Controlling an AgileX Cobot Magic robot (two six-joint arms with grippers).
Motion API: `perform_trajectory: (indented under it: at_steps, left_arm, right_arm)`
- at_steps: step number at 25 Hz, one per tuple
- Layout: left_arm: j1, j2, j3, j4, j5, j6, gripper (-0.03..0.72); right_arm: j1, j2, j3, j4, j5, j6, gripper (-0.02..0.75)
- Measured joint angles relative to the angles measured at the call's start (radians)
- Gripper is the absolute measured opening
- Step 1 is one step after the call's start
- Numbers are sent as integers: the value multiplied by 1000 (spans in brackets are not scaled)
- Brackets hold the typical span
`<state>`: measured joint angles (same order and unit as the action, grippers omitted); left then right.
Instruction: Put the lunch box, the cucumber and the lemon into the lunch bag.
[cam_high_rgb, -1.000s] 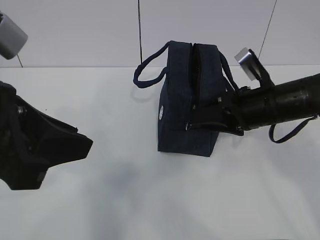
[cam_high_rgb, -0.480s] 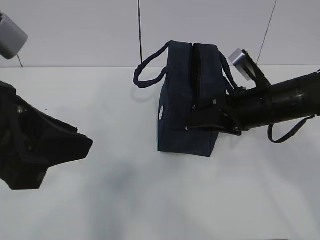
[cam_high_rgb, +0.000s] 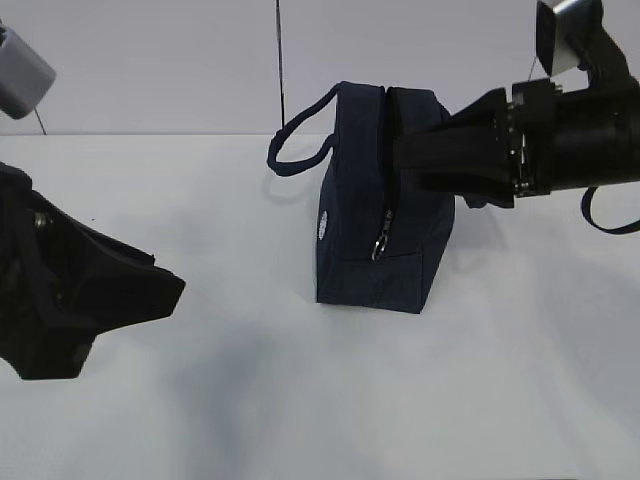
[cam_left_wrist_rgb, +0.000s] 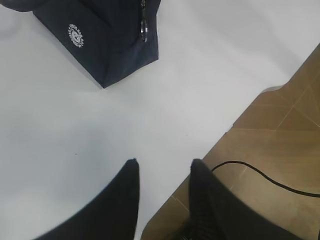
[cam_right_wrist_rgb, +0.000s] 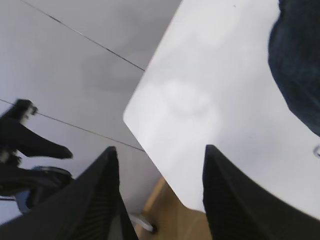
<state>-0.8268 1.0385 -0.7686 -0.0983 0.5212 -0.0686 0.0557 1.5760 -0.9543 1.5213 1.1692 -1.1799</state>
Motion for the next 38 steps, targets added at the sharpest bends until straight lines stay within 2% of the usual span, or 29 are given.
perform_trajectory:
  at_steps: [3, 6, 8, 12, 16, 19, 22, 28, 34, 38]
  left_arm:
    - [0, 0, 0, 1, 0, 0, 241]
    - [0, -7, 0, 24, 16, 0, 241]
    - [0, -31, 0, 44, 36, 0, 241]
    - [0, -88, 0, 67, 59, 0, 241]
    - [0, -142, 0, 73, 61, 0, 241]
    - [0, -170, 0, 82, 63, 0, 241]
    - [0, -196, 0, 98, 76, 0, 241]
    - [0, -266, 0, 138, 161, -16, 241]
    - [0, -393, 0, 298, 216, -141, 241]
    - [0, -477, 0, 342, 282, -170, 241]
  right_arm:
    - [0, -4, 0, 24, 0, -15, 398]
    - [10, -40, 0, -36, -29, -15, 345]
    - [33, -93, 0, -81, -106, -15, 311]
    - [154, -200, 0, -202, -331, 27, 295]
    - [306, -224, 0, -376, -555, 206, 290]
    - [383, -211, 0, -488, -677, 387, 281]
    - [417, -179, 4, -571, -737, 531, 266]
    - [421, -87, 50, -578, -804, 631, 243]
    - [457, -27, 50, -527, -851, 648, 242]
    - [459, -21, 50, -483, -847, 651, 253]
